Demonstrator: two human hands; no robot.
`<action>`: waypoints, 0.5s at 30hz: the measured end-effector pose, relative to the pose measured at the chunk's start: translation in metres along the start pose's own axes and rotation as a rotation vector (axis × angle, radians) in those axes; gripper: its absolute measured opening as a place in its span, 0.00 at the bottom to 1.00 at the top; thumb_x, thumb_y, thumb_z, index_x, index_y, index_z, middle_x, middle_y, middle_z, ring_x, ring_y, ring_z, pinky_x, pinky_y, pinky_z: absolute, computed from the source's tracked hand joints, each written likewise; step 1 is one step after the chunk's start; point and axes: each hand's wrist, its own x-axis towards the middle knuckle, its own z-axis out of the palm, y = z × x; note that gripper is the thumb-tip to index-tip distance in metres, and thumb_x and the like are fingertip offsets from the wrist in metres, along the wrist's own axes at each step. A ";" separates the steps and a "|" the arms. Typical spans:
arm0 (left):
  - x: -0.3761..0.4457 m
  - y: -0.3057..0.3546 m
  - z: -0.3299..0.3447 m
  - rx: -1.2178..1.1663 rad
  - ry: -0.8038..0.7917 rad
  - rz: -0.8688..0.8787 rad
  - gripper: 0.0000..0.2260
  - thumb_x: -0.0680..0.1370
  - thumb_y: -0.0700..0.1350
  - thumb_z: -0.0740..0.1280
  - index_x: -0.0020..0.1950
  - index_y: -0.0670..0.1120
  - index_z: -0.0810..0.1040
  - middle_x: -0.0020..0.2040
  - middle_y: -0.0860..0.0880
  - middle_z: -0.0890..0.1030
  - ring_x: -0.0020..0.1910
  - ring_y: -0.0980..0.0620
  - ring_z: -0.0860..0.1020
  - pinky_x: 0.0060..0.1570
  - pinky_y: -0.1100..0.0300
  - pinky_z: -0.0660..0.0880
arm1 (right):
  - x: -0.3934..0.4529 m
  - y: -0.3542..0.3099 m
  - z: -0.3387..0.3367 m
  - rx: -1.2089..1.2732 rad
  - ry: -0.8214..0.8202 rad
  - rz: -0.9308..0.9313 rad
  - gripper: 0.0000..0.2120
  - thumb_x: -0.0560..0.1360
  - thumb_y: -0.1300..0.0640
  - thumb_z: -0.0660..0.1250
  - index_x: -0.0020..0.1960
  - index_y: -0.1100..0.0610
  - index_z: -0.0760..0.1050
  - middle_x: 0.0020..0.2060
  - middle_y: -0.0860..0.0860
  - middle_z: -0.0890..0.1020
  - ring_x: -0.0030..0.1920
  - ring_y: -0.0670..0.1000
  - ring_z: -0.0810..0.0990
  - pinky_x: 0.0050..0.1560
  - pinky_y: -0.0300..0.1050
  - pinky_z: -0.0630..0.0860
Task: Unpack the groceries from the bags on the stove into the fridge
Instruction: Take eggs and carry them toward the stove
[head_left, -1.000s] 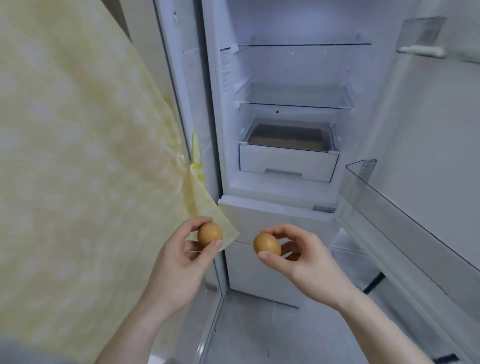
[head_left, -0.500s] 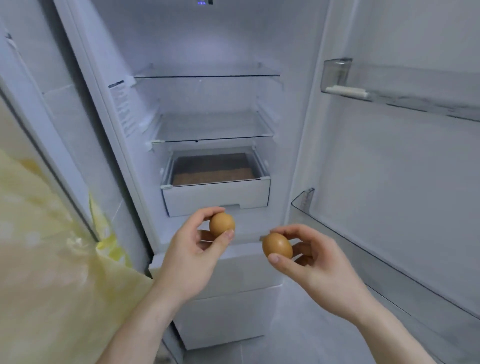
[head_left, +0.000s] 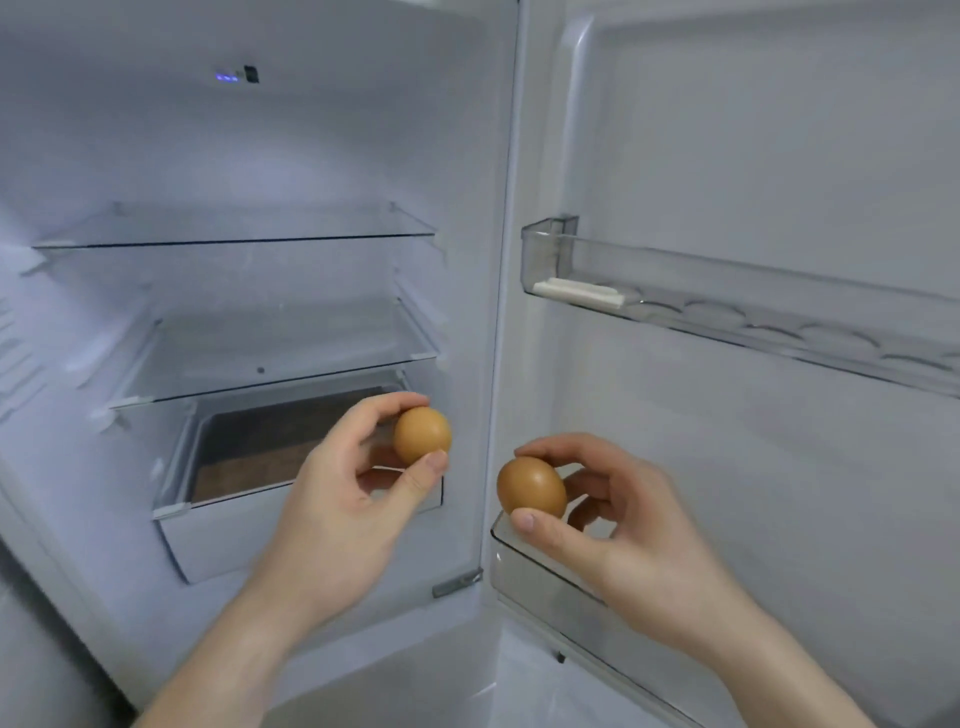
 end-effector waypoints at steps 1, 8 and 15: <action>0.010 0.005 -0.001 -0.007 -0.012 0.029 0.18 0.74 0.51 0.75 0.63 0.55 0.78 0.53 0.52 0.85 0.50 0.50 0.84 0.56 0.54 0.79 | 0.004 -0.007 -0.002 -0.011 0.014 -0.024 0.16 0.72 0.57 0.81 0.56 0.44 0.83 0.52 0.44 0.85 0.46 0.49 0.84 0.43 0.43 0.80; 0.071 0.066 -0.012 -0.039 -0.159 0.295 0.18 0.73 0.56 0.75 0.61 0.63 0.77 0.52 0.52 0.83 0.47 0.52 0.83 0.51 0.57 0.77 | 0.023 -0.070 -0.018 -0.154 0.153 -0.244 0.16 0.71 0.50 0.79 0.57 0.44 0.82 0.52 0.44 0.85 0.48 0.52 0.85 0.43 0.44 0.81; 0.115 0.135 -0.016 0.061 -0.251 0.595 0.17 0.75 0.55 0.74 0.62 0.58 0.78 0.55 0.58 0.82 0.45 0.53 0.84 0.46 0.65 0.79 | 0.019 -0.126 -0.037 -0.271 0.285 -0.400 0.16 0.70 0.52 0.79 0.57 0.47 0.82 0.52 0.48 0.86 0.47 0.56 0.85 0.41 0.46 0.82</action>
